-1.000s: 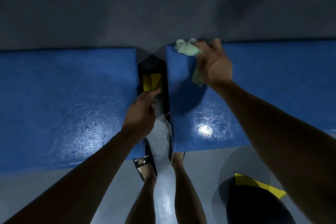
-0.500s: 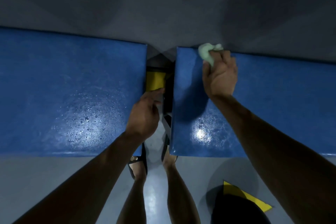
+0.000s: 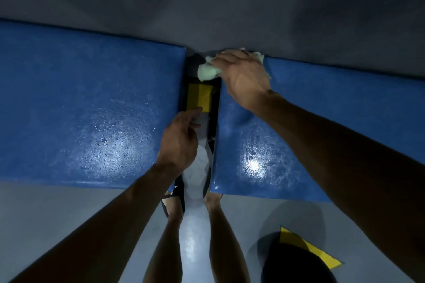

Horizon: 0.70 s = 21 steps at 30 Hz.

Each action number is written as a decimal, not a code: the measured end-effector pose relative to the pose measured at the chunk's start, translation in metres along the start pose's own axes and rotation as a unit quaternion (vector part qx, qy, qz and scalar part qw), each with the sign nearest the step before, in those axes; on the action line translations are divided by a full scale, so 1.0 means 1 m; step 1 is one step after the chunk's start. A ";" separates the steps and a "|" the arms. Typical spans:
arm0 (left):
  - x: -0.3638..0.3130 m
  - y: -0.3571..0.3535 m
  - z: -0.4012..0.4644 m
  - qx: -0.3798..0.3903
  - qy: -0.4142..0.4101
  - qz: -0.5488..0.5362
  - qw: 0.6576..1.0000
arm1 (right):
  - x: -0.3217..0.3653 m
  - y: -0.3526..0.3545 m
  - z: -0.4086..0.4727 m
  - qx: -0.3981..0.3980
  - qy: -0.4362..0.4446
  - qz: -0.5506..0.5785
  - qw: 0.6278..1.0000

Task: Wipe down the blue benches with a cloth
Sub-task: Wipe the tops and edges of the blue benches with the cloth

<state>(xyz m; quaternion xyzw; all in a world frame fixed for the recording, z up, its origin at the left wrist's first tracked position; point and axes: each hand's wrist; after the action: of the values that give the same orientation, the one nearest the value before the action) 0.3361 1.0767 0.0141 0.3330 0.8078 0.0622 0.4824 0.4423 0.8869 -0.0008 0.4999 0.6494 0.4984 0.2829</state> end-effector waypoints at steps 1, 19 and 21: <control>-0.001 0.001 -0.001 -0.011 0.001 -0.010 1.000 | 0.002 -0.004 -0.009 -0.002 0.010 -0.005 1.000; 0.000 0.025 -0.013 -0.091 -0.034 -0.021 0.995 | -0.007 -0.002 -0.018 -0.014 0.046 0.053 0.997; 0.000 0.022 -0.016 -0.087 -0.032 -0.029 0.995 | 0.021 -0.015 -0.051 -0.028 0.031 0.085 0.996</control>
<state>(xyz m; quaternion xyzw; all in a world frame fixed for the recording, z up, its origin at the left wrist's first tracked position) 0.3329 1.0972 0.0315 0.2681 0.7928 0.1072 0.5368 0.3852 0.8879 0.0054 0.5289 0.5990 0.5542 0.2331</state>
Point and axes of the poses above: each hand's wrist, its own z-axis towards the middle knuckle, its own y-axis out of the back of the hand, x = y × z, and after that the axes turned 9 degrees about x, right-handed
